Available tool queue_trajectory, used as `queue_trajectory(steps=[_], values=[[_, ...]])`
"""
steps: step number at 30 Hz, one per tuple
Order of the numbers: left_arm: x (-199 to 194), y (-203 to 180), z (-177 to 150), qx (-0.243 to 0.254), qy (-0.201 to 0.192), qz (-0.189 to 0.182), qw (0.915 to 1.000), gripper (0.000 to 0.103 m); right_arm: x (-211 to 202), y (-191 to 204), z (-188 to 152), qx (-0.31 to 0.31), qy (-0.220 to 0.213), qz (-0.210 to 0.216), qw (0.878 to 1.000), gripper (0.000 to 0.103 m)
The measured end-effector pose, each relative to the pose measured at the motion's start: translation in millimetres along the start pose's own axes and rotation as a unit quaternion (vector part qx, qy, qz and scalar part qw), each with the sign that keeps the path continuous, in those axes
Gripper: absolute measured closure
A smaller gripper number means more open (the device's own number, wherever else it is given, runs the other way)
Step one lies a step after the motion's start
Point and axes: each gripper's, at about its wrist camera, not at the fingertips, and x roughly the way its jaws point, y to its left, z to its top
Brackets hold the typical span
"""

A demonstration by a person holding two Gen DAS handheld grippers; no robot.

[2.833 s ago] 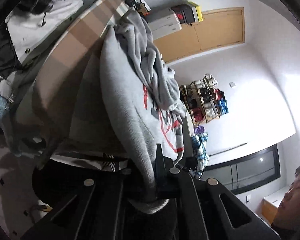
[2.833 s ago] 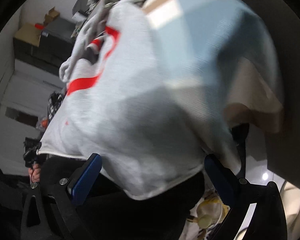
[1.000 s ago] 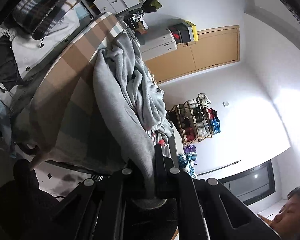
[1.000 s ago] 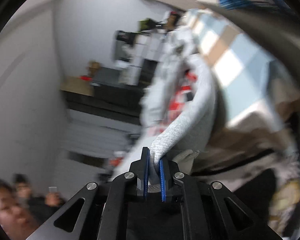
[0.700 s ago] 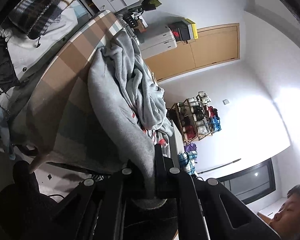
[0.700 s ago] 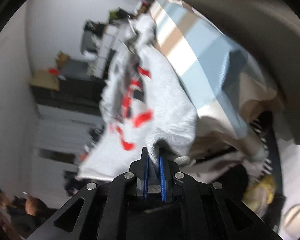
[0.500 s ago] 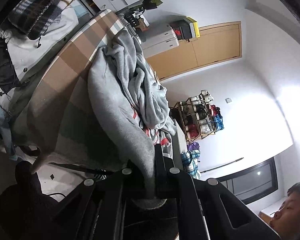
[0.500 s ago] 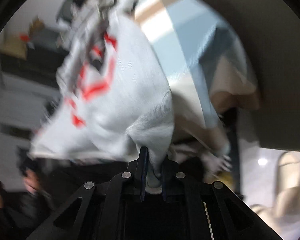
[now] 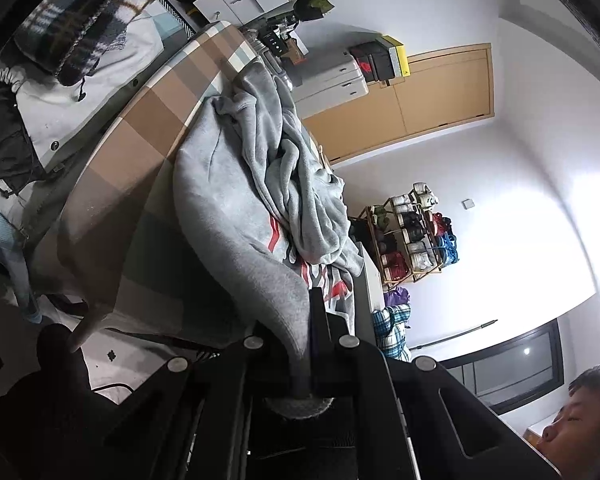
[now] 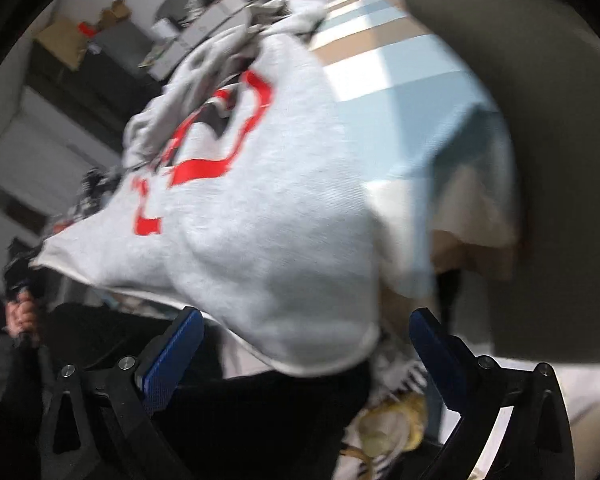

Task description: Fold large clothes

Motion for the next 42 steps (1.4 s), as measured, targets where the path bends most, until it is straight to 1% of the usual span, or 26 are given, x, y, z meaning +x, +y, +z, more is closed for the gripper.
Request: queue_trajectory(steps=[1,3,6,7,12,13,14,15,16,17,18,20,21,22,23,25,28,30,33,36,37,38,39,40,41,42], values=[[0,-1,0,0.002,0.001,0.002,1.0000,0.101,0,1,4,-0.005,-0.002,0.009,1.000,0.000],[1,-3,0,0.004,0.000,0.006,1.0000,0.101,5,-4,10,-0.011,-0.006,0.009,1.000,0.000],[1,-3,-1,0.004,-0.002,0.010,0.9999,0.101,15,-4,18,-0.011,0.009,0.047,0.999,0.000],[1,-2,-1,0.002,-0.003,0.010,0.9999,0.101,21,-5,20,-0.013,0.018,0.066,0.998,0.000],[3,-1,-2,-0.003,-0.009,0.016,0.9998,0.101,34,-5,20,-0.034,0.045,0.087,0.995,0.000],[3,0,-2,-0.003,-0.011,0.018,0.9998,0.101,32,-6,18,-0.035,0.045,0.105,0.993,0.009],[3,0,-1,-0.003,-0.013,0.021,0.9997,0.101,32,-6,17,-0.035,0.044,0.118,0.991,0.014],[3,1,-1,-0.005,-0.014,0.022,0.9996,0.101,32,-6,18,-0.033,0.043,0.120,0.991,0.027],[3,2,0,-0.008,-0.016,0.021,0.9996,0.101,33,-7,19,-0.021,0.048,0.133,0.990,0.049],[3,1,0,-0.007,-0.016,0.023,0.9996,0.101,34,-9,20,-0.002,0.053,0.158,0.986,0.061],[2,0,1,-0.005,-0.018,0.025,0.9995,0.101,34,-12,20,0.011,0.057,0.171,0.984,0.075],[1,-2,1,-0.001,-0.020,0.024,0.9995,0.101,33,-11,18,0.023,0.058,0.182,0.981,0.082],[1,-4,1,0.002,-0.021,0.023,0.9995,0.101,29,-9,17,0.029,0.058,0.194,0.979,0.086],[0,-5,2,0.005,-0.022,0.023,0.9995,0.101,24,-9,17,0.042,0.053,0.206,0.976,0.087],[1,-7,2,0.008,-0.023,0.022,0.9995,0.101,19,-8,17,0.057,0.053,0.227,0.971,0.088],[1,-10,2,0.014,-0.024,0.020,0.9994,0.101,4,-1,17,0.069,0.033,0.254,0.964,0.090],[1,-13,4,0.015,-0.033,0.003,0.9994,0.101,-16,12,22,0.113,-0.006,0.305,0.946,0.092],[2,-16,7,0.017,-0.037,-0.008,0.9991,0.101,-27,20,27,0.136,-0.021,0.325,0.936,0.092],[3,-17,10,0.017,-0.042,-0.018,0.9988,0.101,-33,37,33,0.146,-0.037,0.340,0.928,0.092],[2,-14,11,0.002,-0.053,-0.038,0.9978,0.101,-30,40,32,0.181,-0.042,0.352,0.918,0.093],[0,-14,12,-0.002,-0.061,-0.042,0.9973,0.101,-31,41,32,0.188,-0.052,0.354,0.915,0.093],[-1,-13,14,-0.008,-0.069,-0.049,0.9964,0.101,-35,42,32,0.199,-0.068,0.368,0.906,0.093],[-2,-12,16,-0.016,-0.077,-0.060,0.9950,0.101,-42,40,32,0.206,-0.082,0.374,0.901,0.093],[-3,-12,19,-0.022,-0.085,-0.066,0.9940,0.101,-48,39,33,0.206,-0.095,0.373,0.899,0.093],[-3,-13,23,-0.024,-0.090,-0.068,0.9933,0.101,-55,42,36,0.210,-0.114,0.378,0.895,0.093],[-3,-15,27,-0.026,-0.097,-0.072,0.9924,0.101,-59,41,40,0.214,-0.122,0.381,0.891,0.093]])
